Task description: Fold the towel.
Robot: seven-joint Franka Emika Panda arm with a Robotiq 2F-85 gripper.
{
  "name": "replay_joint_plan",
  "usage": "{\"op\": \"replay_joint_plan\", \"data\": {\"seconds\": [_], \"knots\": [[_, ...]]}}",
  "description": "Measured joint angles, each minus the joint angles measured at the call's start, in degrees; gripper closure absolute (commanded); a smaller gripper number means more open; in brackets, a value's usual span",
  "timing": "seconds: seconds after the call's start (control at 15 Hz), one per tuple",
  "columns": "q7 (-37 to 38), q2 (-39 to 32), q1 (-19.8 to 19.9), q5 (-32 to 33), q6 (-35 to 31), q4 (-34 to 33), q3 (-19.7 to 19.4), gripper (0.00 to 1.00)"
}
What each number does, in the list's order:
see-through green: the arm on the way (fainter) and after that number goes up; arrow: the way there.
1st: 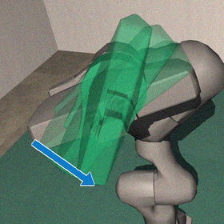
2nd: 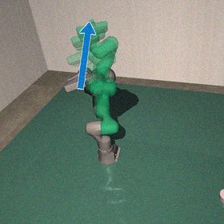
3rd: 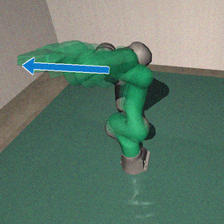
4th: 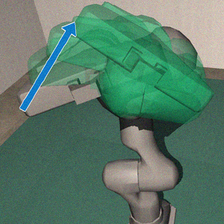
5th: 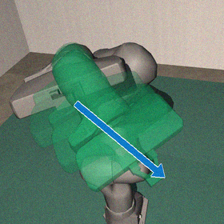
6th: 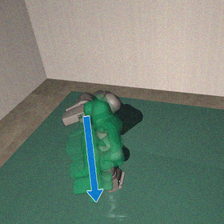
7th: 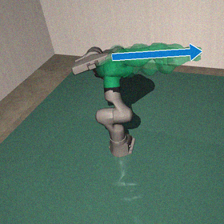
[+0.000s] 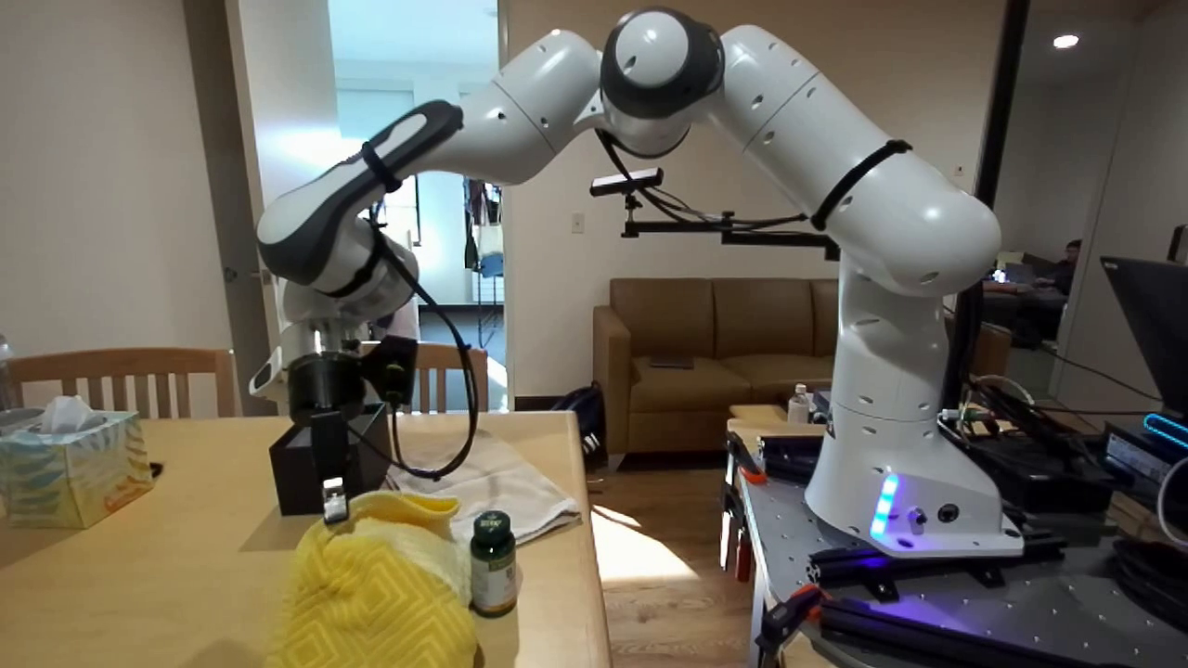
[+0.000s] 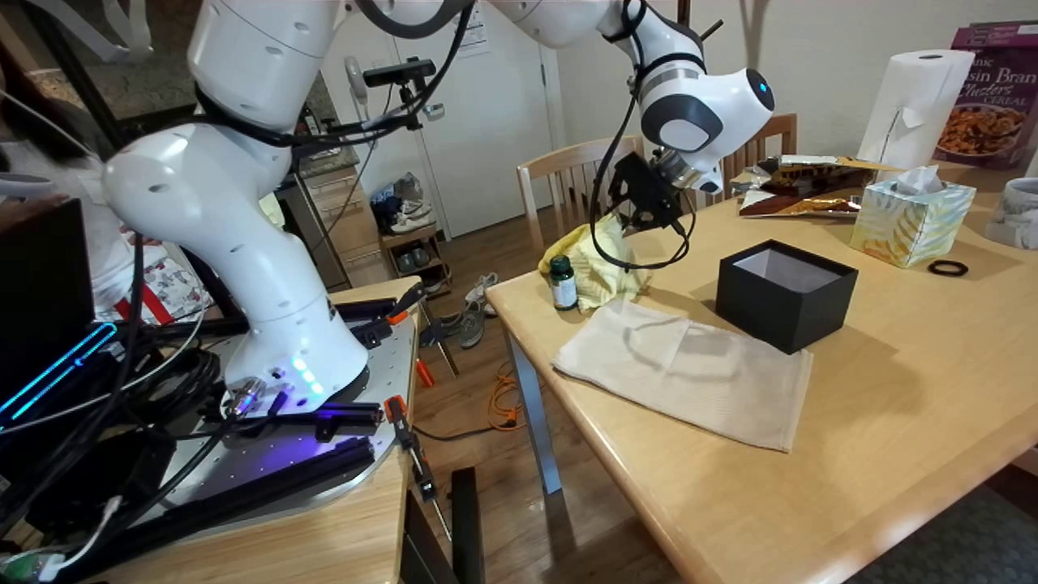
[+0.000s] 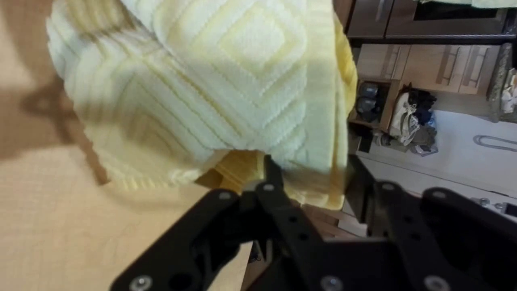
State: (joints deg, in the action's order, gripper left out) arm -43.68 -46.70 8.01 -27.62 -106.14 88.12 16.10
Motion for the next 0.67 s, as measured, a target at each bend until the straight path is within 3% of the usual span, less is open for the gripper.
{"op": "replay_joint_plan", "data": {"seconds": [0.27,0.67], "knots": [[-0.4,0.0,-1.0,0.1,-6.7,-0.1,-0.6,0.02],[-2.8,0.1,-1.6,0.1,-14.3,-0.1,-0.5,0.00]]}}
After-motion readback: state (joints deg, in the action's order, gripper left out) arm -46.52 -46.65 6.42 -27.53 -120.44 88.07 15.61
